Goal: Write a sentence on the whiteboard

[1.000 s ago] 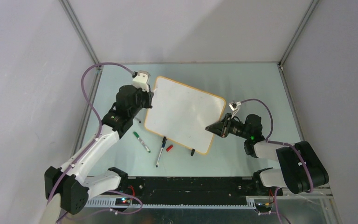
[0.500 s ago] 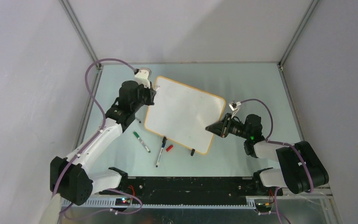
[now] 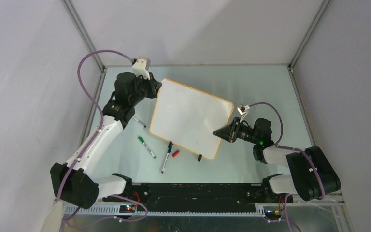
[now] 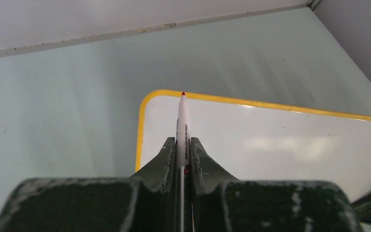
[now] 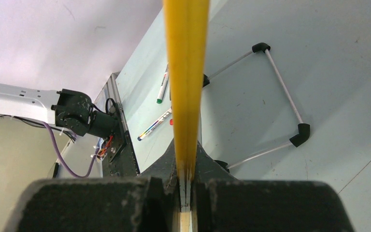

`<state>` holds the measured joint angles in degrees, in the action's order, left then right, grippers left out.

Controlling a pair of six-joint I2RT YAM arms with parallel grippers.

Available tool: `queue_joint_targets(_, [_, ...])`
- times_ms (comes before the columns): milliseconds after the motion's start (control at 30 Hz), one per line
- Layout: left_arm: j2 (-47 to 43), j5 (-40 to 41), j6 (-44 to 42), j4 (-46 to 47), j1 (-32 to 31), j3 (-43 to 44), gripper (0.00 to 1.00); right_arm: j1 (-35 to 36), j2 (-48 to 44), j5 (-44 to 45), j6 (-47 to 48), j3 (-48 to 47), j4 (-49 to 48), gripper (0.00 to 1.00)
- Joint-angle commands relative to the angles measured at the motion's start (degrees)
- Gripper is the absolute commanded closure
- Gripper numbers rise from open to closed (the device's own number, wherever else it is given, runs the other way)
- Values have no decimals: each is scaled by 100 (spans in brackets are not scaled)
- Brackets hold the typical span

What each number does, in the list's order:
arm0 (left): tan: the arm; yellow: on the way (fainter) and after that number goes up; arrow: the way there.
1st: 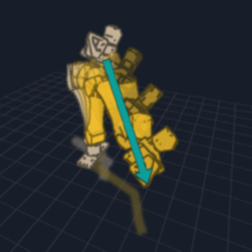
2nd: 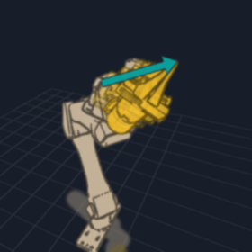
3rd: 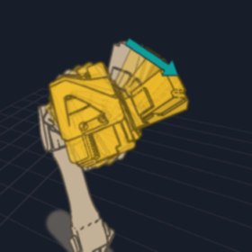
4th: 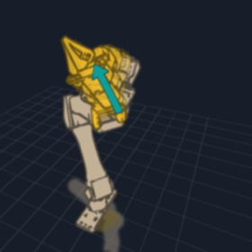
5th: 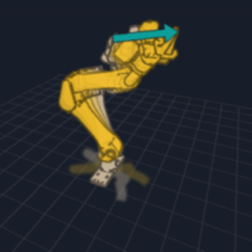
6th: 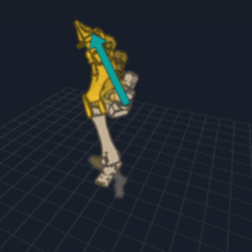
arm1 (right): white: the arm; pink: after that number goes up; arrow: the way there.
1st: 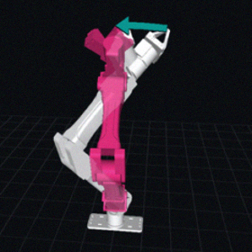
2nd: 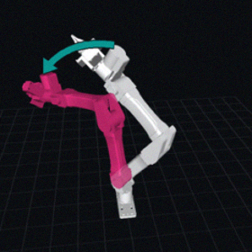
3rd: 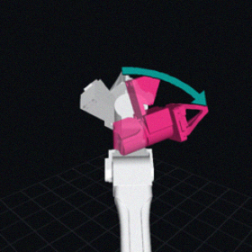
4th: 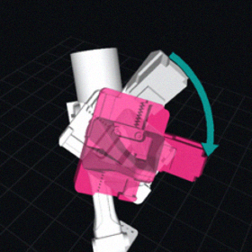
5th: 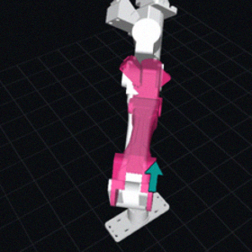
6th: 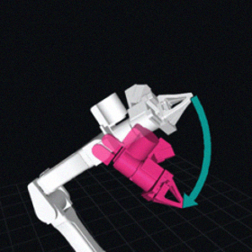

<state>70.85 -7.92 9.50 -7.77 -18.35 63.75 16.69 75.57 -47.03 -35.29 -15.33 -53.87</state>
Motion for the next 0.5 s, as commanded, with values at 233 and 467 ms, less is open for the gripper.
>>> queue_joint_targets(233, [-150, 204, -188, 229, 14, -303, 100, 16, -29, 102, 285, -5, -413, 100])
queue_joint_targets(467, [-105, 248, -181, 404, 8, -389, 100, 19, -5, 99, 265, -5, -456, 100])
